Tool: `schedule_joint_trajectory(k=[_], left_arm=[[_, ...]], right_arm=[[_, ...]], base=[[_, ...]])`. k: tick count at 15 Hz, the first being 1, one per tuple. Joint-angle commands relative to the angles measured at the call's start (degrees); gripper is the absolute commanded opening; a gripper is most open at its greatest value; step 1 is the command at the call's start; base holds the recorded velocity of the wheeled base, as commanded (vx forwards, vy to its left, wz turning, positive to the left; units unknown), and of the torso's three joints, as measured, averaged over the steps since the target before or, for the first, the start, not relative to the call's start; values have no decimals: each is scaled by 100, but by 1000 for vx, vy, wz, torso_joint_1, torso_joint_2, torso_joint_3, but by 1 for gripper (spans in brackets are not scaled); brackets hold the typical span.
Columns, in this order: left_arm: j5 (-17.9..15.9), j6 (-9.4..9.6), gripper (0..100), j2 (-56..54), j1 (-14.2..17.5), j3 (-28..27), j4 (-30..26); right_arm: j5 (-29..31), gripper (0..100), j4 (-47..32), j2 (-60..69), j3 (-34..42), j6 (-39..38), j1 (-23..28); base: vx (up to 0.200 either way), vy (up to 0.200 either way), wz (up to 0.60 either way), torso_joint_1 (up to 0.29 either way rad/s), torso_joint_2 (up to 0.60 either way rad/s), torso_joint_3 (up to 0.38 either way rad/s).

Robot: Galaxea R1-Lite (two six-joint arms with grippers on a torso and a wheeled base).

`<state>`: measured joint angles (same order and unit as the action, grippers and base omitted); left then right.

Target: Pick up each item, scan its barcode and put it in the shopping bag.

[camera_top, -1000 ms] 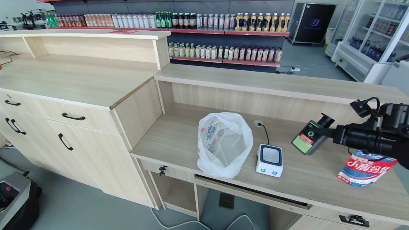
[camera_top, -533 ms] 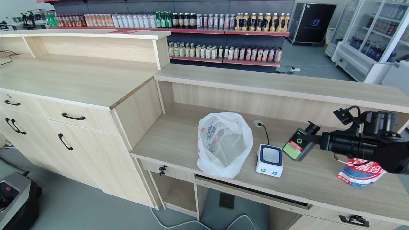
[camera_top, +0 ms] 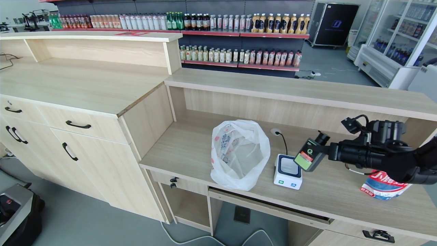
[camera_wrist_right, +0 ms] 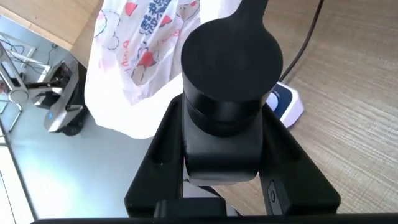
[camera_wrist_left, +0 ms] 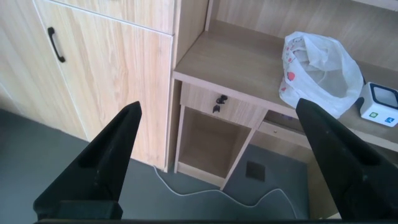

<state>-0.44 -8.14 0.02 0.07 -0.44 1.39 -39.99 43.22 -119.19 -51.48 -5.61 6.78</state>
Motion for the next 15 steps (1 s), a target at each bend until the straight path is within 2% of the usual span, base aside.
schedule_joint_trajectory(k=[1,15], left_arm=[[0,-3,100,-2,1,0,2],[0,-3,100,-2,1,0,2]], right_arm=[[-1,0,82,-149,-2,16,-80],[17,0,328,-465,-275,-54,-274]], base=[[0,0,0,0,0,0],[0,0,0,0,0,0]])
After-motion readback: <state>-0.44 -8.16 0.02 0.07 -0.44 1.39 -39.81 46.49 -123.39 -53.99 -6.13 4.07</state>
